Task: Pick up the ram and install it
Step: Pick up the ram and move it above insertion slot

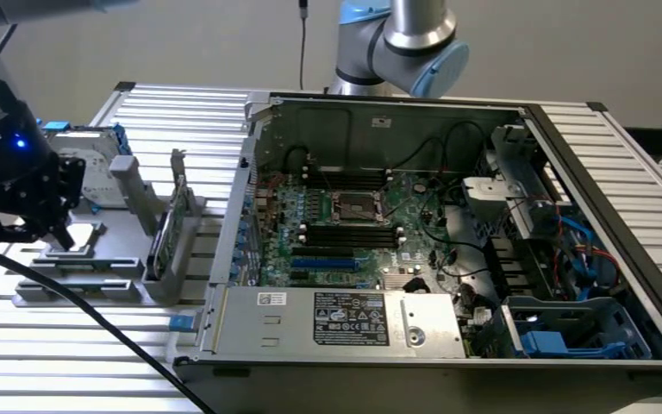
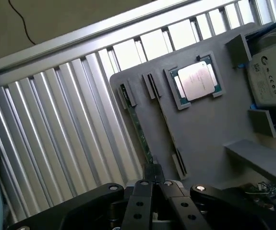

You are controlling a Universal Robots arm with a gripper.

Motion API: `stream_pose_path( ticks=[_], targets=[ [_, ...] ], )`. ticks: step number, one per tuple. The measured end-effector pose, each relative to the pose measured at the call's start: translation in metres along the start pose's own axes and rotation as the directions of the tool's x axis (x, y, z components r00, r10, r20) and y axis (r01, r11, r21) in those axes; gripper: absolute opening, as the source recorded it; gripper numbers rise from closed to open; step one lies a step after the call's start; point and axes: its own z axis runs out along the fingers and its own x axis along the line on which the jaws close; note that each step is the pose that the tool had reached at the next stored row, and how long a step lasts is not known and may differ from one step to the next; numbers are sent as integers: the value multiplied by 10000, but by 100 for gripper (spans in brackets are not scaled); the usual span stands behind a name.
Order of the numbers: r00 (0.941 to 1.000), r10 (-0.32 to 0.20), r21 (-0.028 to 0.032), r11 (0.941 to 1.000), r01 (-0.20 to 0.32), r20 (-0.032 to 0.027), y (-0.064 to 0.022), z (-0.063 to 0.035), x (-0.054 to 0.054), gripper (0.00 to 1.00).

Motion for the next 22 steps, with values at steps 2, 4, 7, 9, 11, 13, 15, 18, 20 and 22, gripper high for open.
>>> stream_pose_path(
  ticks=[2,4,7,9,11,13,15,18,20,22],
  targets=[
    [9994,-358,31,9994,358,3,0,21,-1,11],
    [9973,-733,59,9973,733,7,0,48,-2,11],
    [9939,-1102,86,9939,1101,46,14,91,1,11],
    [9905,-1371,102,9905,1370,71,20,118,3,11],
    [9864,-1643,120,9864,1642,98,28,145,4,11],
    [9823,-1867,135,9823,1866,135,39,173,6,11],
    [9794,-2013,141,9795,2011,176,67,201,13,11],
    [9780,-2076,144,9782,2074,183,172,245,46,11],
    [9779,-2084,143,9780,2082,182,256,276,72,11],
    [9771,-2120,145,9772,2117,183,300,307,84,11]
  ],
)
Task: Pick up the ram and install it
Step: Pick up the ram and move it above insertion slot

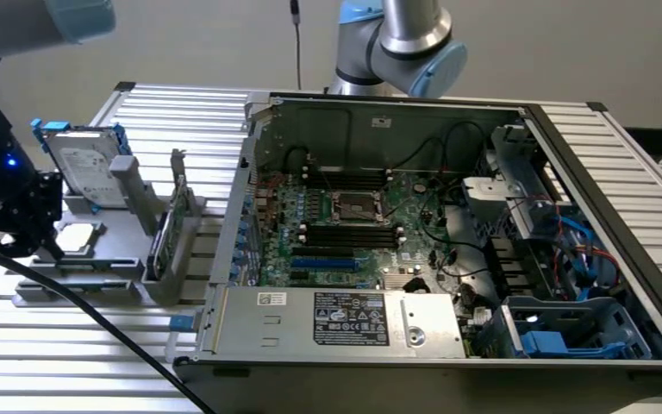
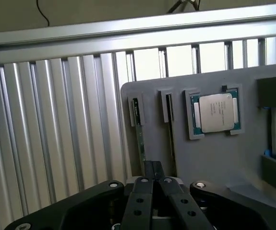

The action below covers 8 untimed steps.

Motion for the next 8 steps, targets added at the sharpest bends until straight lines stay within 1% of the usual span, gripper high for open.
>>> stream_pose_path(
  ticks=[4,8],
  targets=[
    [9997,-260,1,9997,260,-1,4,38,7,11],
    [9981,-612,-9,9981,612,-1,3,48,7,11]
  ],
)
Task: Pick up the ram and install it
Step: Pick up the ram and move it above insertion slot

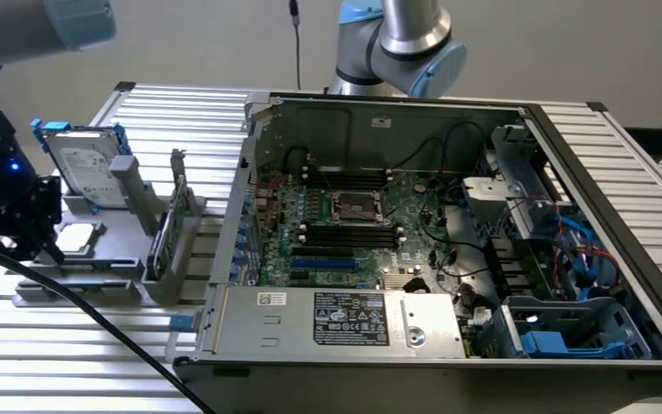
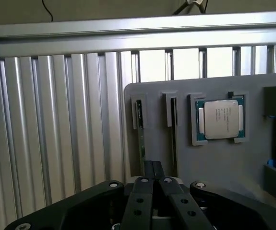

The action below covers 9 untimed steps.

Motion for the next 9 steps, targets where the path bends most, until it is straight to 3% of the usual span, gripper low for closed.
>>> stream_pose_path(
  ticks=[3,5,7,9],
  targets=[
    [9999,-126,-7,9999,126,2,-33,2,5,11],
    [9999,-131,-61,9999,131,1,-58,4,15,11],
    [9999,-133,-174,9998,133,-4,-73,7,24,11],
    [9999,-139,-338,9993,139,-8,-100,14,30,11]
  ],
)
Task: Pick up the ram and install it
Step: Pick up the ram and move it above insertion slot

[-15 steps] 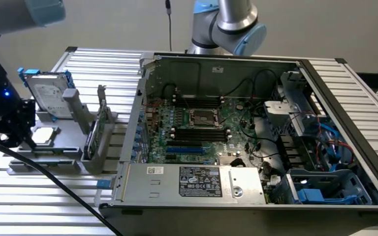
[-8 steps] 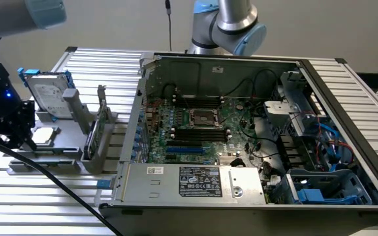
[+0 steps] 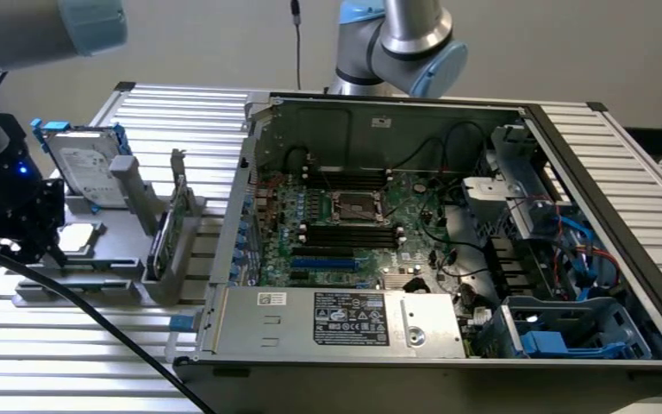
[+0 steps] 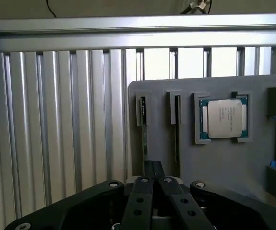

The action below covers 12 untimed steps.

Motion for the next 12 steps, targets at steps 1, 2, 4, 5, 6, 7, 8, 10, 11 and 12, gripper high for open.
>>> stream_pose_path(
  ticks=[1,2,4,5,6,7,8,10,11,12],
  targets=[
    [10000,-15,-38,10000,15,-1,-18,4,0,11],
    [10000,-42,-50,10000,42,-2,-34,6,0,11],
    [9999,-114,-50,9999,114,-3,-51,11,-1,18],
    [9999,-145,-48,9999,145,-4,-51,18,-1,18],
    [9999,-168,-47,9998,168,-7,-52,28,-1,24],
    [9998,-185,-44,9998,185,-8,-53,42,-1,24],
    [9998,-200,-41,9998,200,-8,-53,61,-1,31],
    [9997,-237,-40,9997,237,-9,-54,97,-2,31],
    [9997,-260,-40,9997,260,-11,-55,114,-1,31],
    [9996,-286,-40,9996,286,-12,-55,132,0,31]
  ],
)
